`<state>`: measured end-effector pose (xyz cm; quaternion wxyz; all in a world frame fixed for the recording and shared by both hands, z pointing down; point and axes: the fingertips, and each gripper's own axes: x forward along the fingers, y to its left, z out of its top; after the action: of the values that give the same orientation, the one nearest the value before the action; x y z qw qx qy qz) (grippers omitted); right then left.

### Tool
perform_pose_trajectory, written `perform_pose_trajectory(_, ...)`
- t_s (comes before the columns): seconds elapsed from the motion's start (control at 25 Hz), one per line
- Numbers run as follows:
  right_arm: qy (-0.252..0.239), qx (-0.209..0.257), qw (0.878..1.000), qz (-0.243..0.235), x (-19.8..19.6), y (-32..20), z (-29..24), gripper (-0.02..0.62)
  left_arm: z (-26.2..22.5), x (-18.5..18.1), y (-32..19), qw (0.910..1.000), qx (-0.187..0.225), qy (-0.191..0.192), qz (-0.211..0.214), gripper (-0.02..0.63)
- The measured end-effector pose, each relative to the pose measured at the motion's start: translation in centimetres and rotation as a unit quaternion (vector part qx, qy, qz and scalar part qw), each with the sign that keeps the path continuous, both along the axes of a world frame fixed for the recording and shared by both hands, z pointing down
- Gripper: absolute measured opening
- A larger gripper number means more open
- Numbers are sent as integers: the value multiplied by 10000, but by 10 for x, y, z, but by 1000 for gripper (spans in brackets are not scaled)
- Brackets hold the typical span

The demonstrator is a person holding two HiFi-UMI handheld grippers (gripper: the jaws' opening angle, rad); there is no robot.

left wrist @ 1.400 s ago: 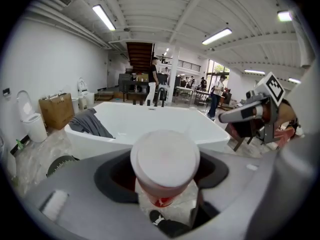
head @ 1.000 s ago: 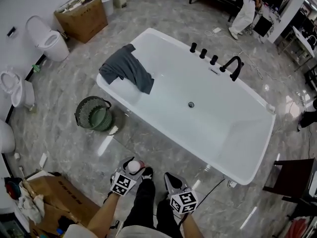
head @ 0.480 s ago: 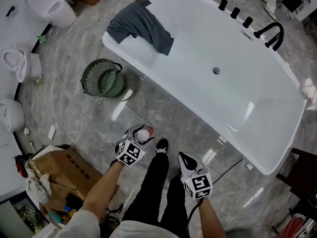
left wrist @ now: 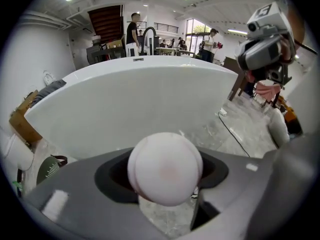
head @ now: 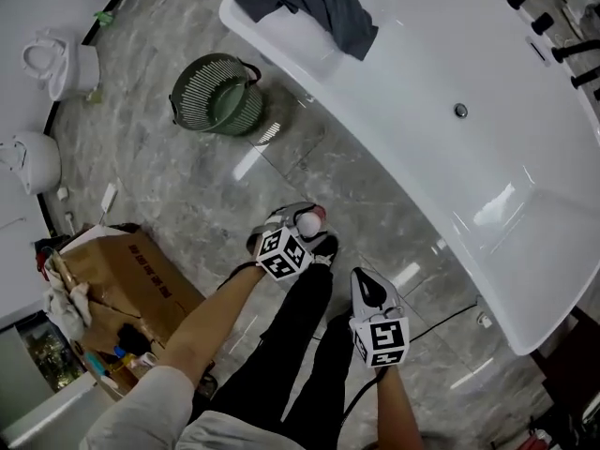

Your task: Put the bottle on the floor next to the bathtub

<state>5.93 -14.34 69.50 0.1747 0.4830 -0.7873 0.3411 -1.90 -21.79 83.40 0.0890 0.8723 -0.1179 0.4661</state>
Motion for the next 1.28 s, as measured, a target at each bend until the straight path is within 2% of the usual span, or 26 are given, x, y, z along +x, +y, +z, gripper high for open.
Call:
perform_pose_trajectory(0.28,105,-50,9999,112,-1,-29,37,-2,57,24,-2,9995,-142,-36,284,339)
perform_pose_trajectory(0.56,131,15,9997,184,-1,-68,42,-2,79,26,-19,9988,-416,92,-245,339)
perform_pose_trajectory(0.72,1,33,9996,268,-3,-79,48,-2,86,21,-26,9988,-394,46,-283,339)
perform_pose_trajectory(1.04,-79,8,9998,-166,3,-77,73,-2,91,19,-37,9978,-277,16,-605,339)
perform_pose_trajectory(1.28,-108,-43,9988,-467,8,-77,94,-2,116,21,-40,9964,-297,-93,-794,339)
